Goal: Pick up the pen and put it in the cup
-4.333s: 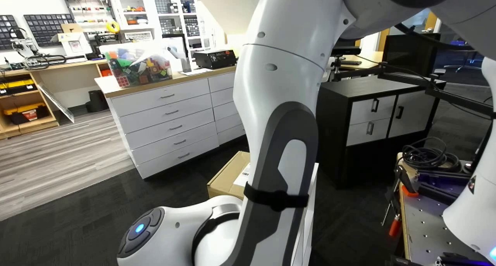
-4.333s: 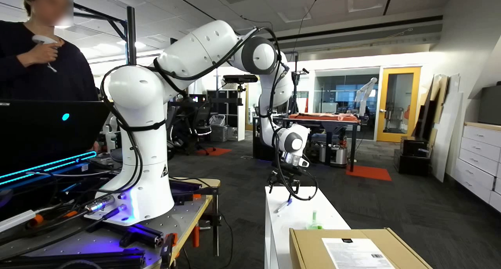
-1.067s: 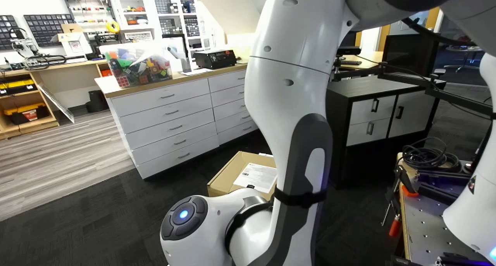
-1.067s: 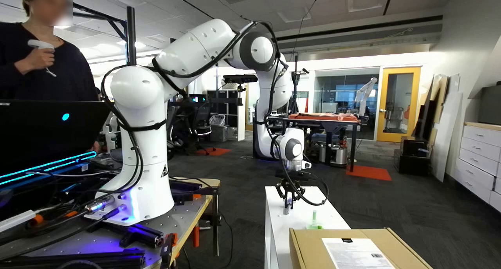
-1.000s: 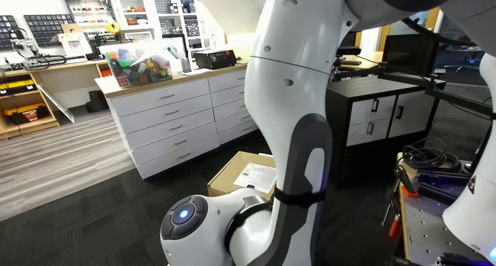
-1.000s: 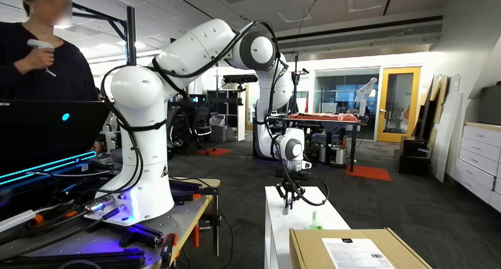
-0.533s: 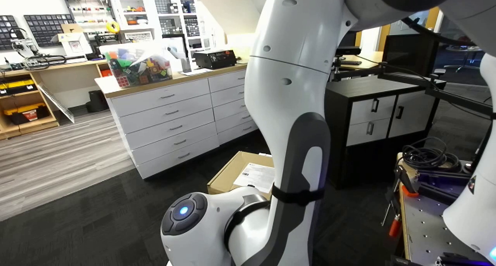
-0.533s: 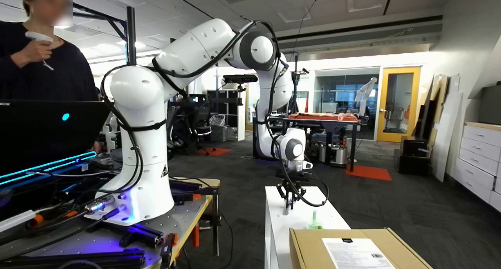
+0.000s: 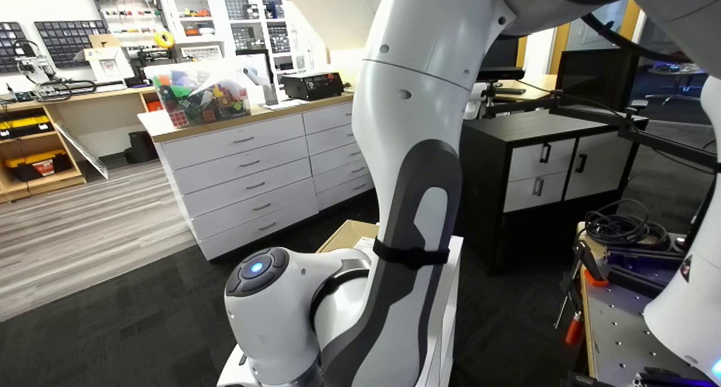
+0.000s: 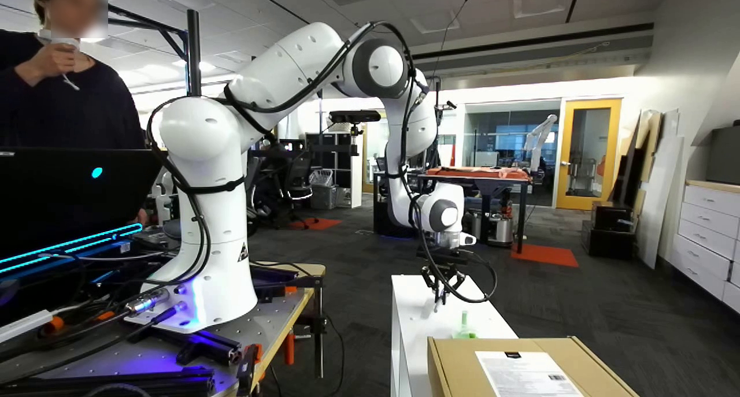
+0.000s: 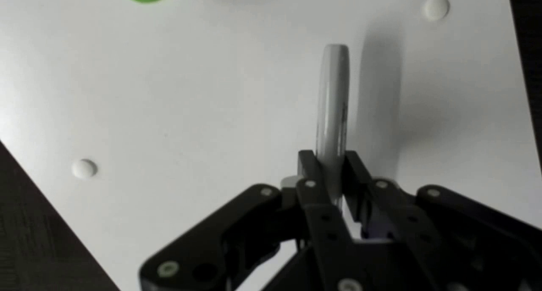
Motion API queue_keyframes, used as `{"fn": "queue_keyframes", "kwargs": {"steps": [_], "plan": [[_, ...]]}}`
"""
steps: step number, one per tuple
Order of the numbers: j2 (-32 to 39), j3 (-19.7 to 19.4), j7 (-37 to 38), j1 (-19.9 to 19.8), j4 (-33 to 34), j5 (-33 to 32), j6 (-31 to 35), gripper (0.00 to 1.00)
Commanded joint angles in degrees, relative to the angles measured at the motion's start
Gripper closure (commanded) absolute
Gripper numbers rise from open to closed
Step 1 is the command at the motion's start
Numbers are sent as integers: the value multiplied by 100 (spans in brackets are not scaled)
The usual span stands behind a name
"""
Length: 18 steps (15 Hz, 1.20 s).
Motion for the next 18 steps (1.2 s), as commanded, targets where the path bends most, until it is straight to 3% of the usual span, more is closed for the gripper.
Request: {"fn": "queue_keyframes", "kwargs": {"steps": [1,18], "plan": [[-310,34,113,-92,22,207,-368,94],[-448,-236,418,-55,1381,428,-2481,94]]}}
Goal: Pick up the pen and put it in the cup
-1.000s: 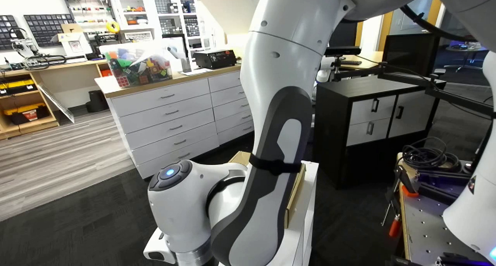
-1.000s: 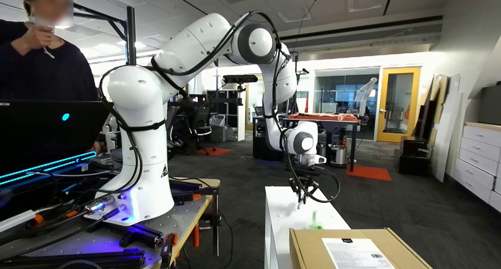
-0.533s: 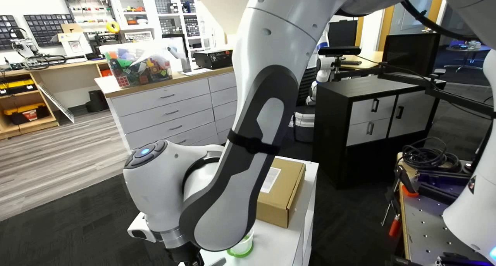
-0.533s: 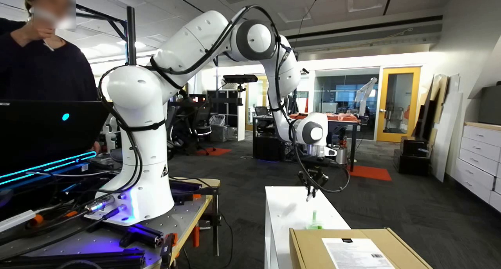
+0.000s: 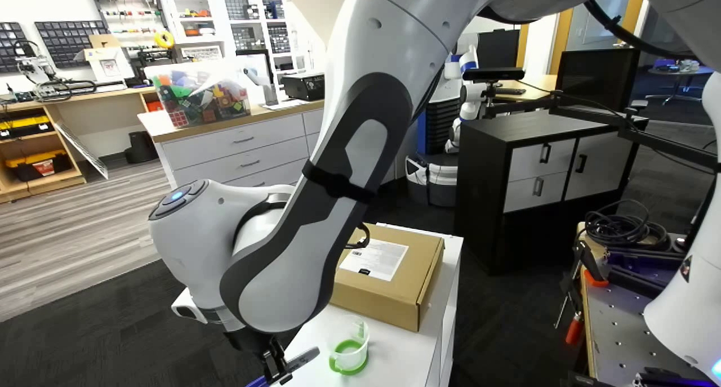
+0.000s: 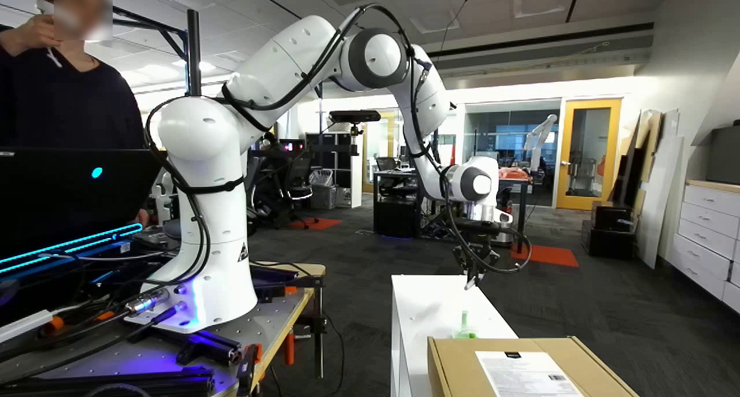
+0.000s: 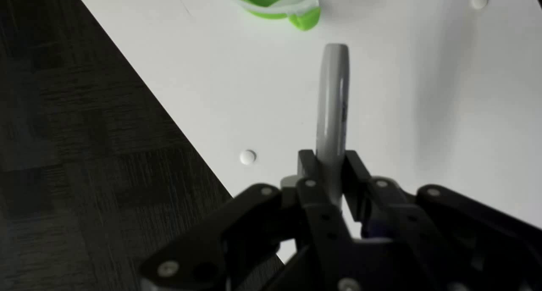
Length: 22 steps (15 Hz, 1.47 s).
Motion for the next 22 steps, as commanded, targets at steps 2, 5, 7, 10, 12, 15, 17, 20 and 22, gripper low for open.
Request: {"fn": "queue_keyframes", "kwargs": {"steps": [2,5,7,10,12,15,17,20,22], "plan": [[-196,-172,268,77,166,-31,-787,94],[-185,-246,310,92,339,-79,-1277,94],[-187,-259,319,89,434,-97,-1582,94],[-186,-296,334,111,586,-145,-2134,94],[-181,-312,343,125,692,-194,-2511,94],[-138,-315,309,121,852,-271,-3124,94],[-117,-308,289,107,908,-326,-3462,94],[-102,-301,290,56,884,-354,-3776,94],[-71,-293,276,18,856,-340,-3914,94]]}}
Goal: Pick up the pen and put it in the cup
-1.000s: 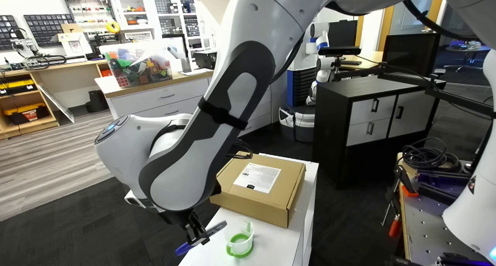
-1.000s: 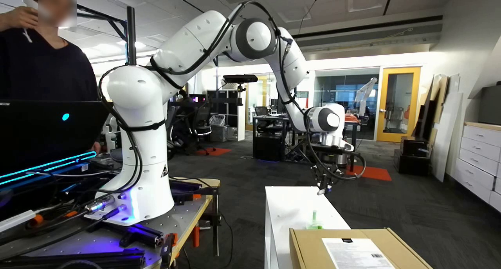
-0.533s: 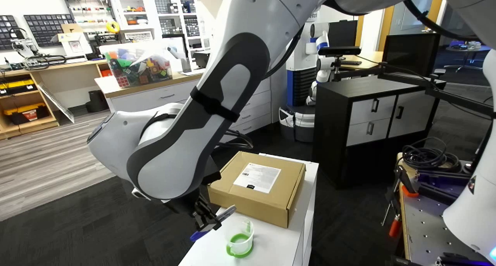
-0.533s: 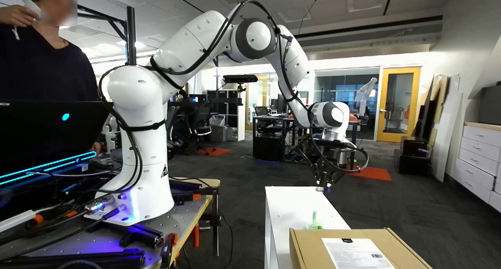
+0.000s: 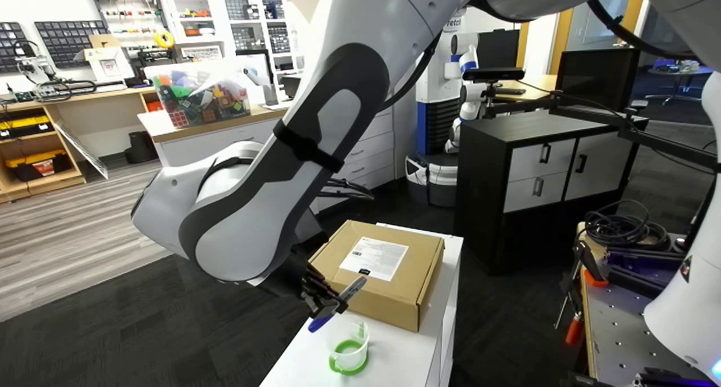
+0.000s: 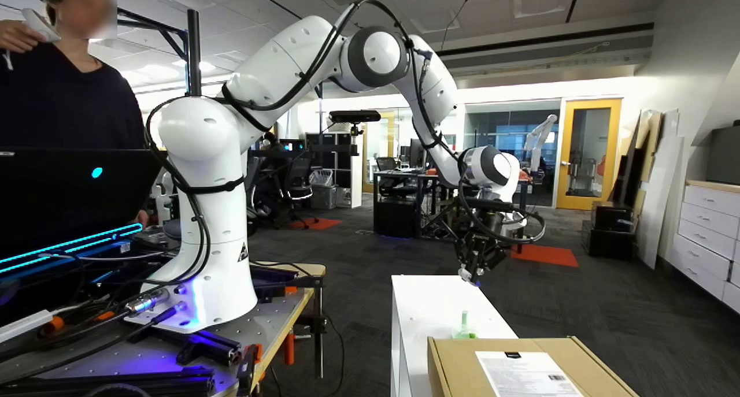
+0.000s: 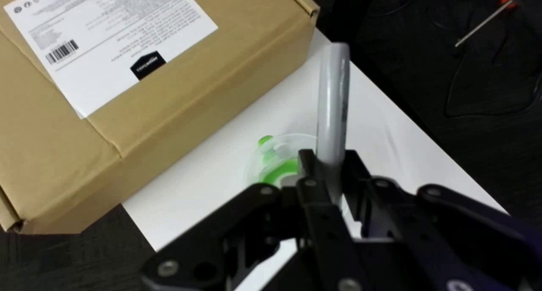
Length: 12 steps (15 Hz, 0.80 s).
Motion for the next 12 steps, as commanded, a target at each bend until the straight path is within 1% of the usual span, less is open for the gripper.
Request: {"fn": "queue_keyframes", "kwargs": {"steps": [1,7,12], "plan": [[-55,-9,98,-29,-67,-71,-381,94],[248,-7,34,-65,-1,-93,-730,94],[470,27,-53,39,-55,-360,-898,94]]}}
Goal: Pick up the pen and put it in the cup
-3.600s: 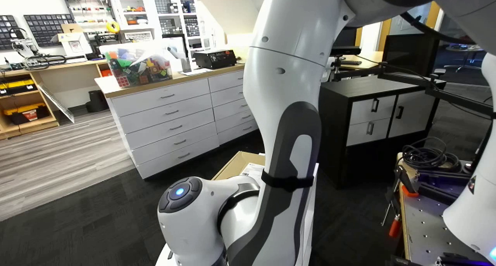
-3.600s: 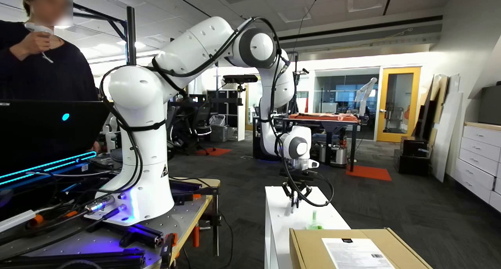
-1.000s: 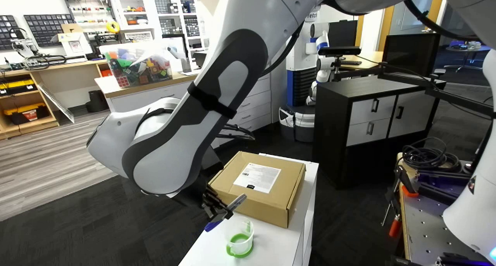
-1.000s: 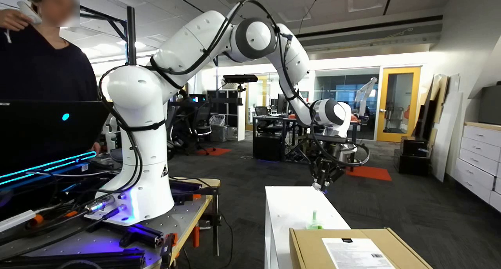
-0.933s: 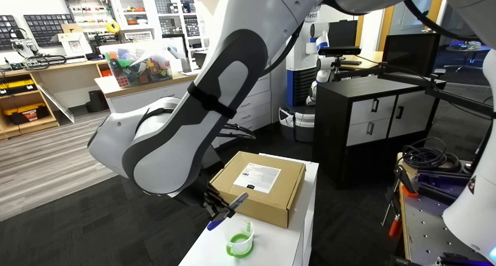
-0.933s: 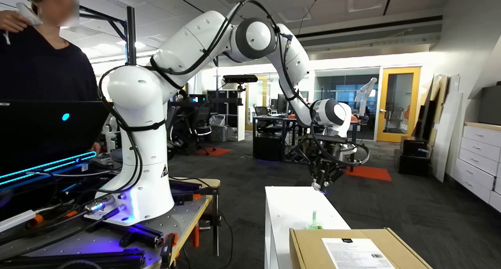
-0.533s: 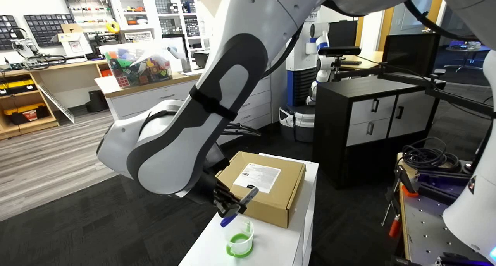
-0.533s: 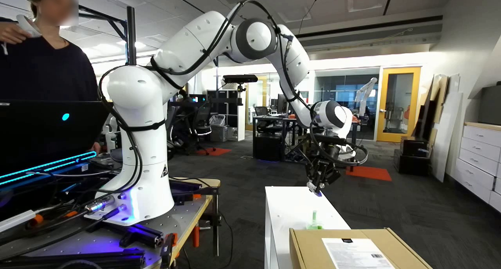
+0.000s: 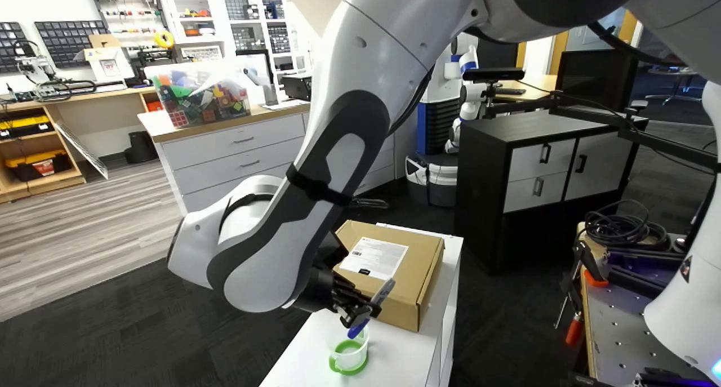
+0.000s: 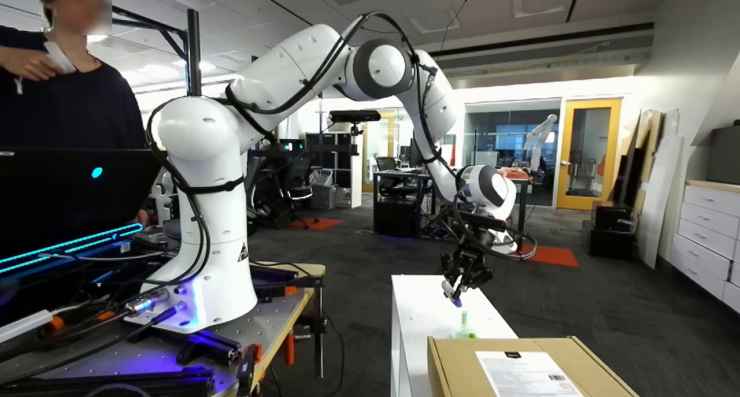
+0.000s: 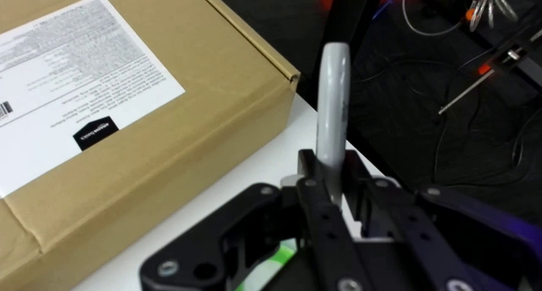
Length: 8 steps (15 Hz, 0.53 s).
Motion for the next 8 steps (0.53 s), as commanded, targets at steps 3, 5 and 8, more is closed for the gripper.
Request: {"fn": "queue_keyframes", "kwargs": {"steps": [3,5,8], "plan": [[81,67,-160,150,-65,-464,-139,94],[90,92,-212,211,-68,-636,-72,94],[130,107,-333,317,-42,-961,21,94]]}}
